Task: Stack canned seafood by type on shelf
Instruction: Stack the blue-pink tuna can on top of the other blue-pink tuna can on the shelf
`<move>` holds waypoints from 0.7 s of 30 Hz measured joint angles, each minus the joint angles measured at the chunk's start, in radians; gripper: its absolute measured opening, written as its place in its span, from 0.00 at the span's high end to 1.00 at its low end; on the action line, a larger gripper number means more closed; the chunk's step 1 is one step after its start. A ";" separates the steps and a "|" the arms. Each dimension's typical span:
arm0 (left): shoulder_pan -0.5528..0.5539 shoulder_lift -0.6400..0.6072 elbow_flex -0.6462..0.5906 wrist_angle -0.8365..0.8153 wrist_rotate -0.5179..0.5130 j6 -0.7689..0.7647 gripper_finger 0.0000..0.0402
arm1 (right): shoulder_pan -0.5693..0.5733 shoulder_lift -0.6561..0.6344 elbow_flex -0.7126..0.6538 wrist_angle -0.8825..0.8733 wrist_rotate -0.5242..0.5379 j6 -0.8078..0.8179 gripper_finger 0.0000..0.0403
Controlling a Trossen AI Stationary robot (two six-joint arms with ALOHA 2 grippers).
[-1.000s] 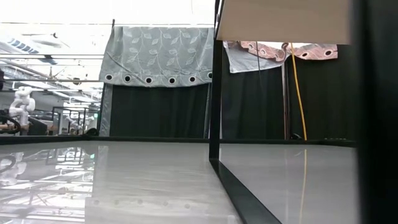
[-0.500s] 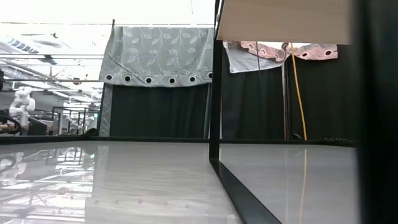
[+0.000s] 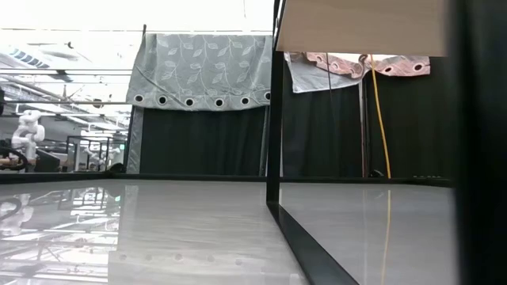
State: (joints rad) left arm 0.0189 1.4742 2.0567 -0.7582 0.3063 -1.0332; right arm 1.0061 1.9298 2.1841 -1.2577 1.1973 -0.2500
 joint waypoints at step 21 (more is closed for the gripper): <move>0.000 0.000 0.000 0.000 -0.020 -0.033 0.19 | -0.018 -0.007 0.003 -0.104 -0.144 0.293 0.47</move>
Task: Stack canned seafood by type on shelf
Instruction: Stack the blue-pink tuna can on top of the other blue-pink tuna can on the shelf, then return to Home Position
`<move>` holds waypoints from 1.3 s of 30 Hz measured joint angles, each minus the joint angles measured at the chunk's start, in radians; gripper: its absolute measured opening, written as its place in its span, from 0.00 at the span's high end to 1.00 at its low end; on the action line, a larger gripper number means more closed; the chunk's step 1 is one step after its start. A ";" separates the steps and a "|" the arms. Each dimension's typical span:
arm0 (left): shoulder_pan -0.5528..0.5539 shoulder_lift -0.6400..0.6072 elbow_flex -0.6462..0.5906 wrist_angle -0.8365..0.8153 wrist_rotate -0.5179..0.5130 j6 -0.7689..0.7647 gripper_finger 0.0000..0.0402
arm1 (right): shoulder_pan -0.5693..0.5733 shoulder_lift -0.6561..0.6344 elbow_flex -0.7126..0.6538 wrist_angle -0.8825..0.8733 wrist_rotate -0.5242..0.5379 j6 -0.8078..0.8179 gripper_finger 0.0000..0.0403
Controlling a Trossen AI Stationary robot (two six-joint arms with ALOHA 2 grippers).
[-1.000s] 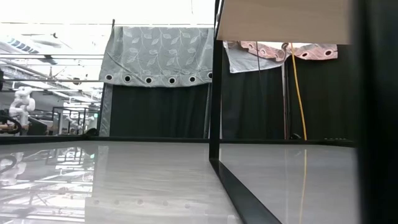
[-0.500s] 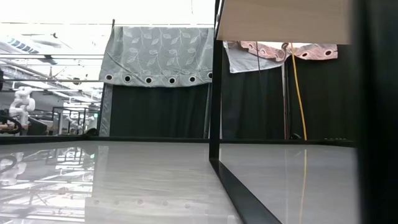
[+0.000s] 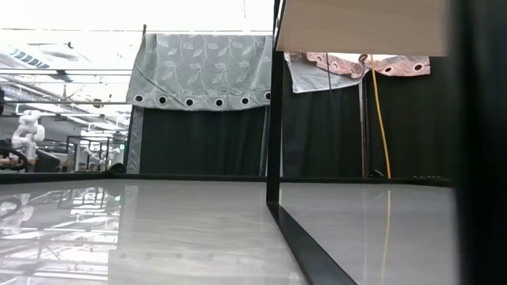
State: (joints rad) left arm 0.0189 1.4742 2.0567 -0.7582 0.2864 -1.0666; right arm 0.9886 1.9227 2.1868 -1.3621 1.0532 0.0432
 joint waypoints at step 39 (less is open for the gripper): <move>-0.001 0.000 0.000 0.000 -0.010 0.051 0.19 | -0.009 -0.243 -0.003 0.191 -0.246 0.377 0.32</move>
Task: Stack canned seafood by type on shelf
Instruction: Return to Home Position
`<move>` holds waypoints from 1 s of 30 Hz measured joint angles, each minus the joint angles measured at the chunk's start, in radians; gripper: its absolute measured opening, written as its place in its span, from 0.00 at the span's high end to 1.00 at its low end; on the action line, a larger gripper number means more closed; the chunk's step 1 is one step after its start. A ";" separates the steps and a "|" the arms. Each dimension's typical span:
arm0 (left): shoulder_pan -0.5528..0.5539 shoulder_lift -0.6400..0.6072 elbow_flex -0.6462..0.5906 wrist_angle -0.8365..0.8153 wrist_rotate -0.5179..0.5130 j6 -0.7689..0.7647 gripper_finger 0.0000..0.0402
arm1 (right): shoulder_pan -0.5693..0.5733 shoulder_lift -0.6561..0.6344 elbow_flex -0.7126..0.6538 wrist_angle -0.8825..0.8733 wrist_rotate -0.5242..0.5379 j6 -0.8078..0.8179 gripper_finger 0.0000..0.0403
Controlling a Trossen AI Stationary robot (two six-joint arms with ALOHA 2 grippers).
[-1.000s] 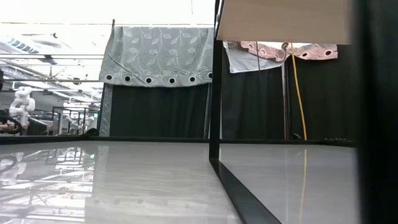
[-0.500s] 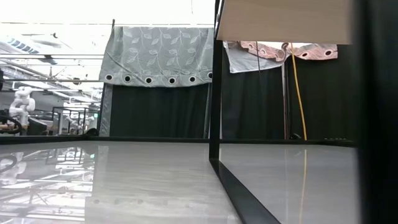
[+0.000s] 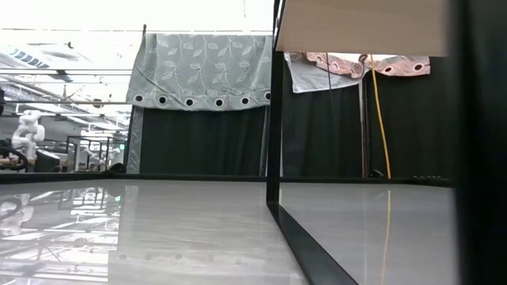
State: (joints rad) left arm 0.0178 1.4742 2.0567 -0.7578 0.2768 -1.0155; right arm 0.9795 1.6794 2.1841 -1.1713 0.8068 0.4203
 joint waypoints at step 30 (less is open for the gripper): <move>-0.015 0.000 -0.003 -0.059 -0.602 0.811 0.99 | -0.005 -0.861 -0.552 0.046 0.068 -0.283 1.00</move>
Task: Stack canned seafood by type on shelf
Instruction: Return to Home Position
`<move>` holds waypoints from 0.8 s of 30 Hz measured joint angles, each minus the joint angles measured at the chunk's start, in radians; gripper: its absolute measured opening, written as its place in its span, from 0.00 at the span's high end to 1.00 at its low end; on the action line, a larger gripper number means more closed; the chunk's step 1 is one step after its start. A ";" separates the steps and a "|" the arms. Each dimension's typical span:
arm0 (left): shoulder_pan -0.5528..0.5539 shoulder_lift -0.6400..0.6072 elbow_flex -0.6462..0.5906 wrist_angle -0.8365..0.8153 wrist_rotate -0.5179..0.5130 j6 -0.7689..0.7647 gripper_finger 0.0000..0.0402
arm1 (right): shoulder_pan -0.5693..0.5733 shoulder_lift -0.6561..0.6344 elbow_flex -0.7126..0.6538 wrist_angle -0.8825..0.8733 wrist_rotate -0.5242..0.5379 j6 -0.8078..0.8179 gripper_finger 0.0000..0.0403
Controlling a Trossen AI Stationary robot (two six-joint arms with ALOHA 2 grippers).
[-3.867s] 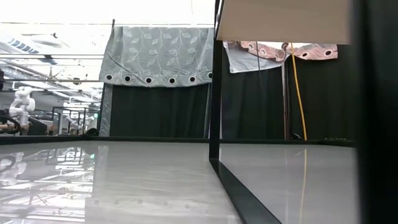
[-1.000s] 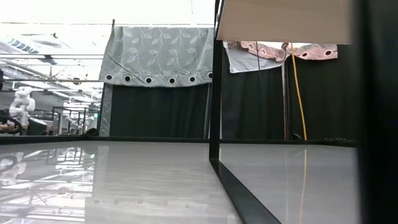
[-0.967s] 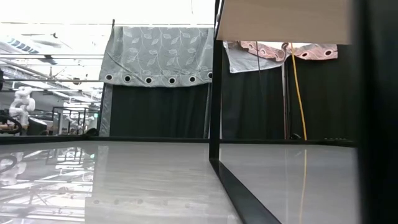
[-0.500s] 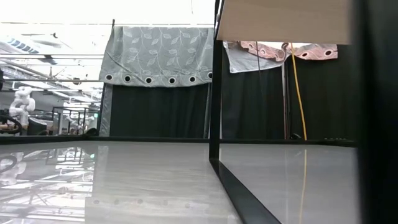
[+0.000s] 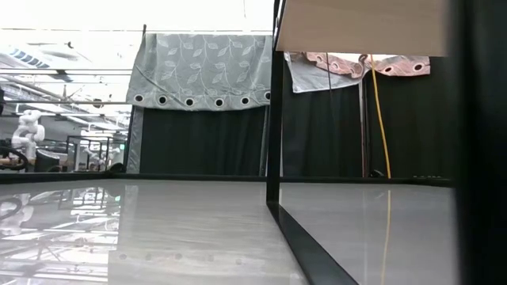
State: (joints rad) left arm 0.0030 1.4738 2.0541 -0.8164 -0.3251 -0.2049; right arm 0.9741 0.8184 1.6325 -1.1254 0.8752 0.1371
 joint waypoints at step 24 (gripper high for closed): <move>-0.015 -0.099 -0.751 0.621 0.407 0.264 0.97 | -0.219 -0.259 -1.471 1.734 -0.158 -0.094 1.00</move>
State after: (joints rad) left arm -0.0116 1.3749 1.3031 -0.1950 0.0820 0.0592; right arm 0.7548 0.5590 0.1618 0.6084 0.7172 0.0434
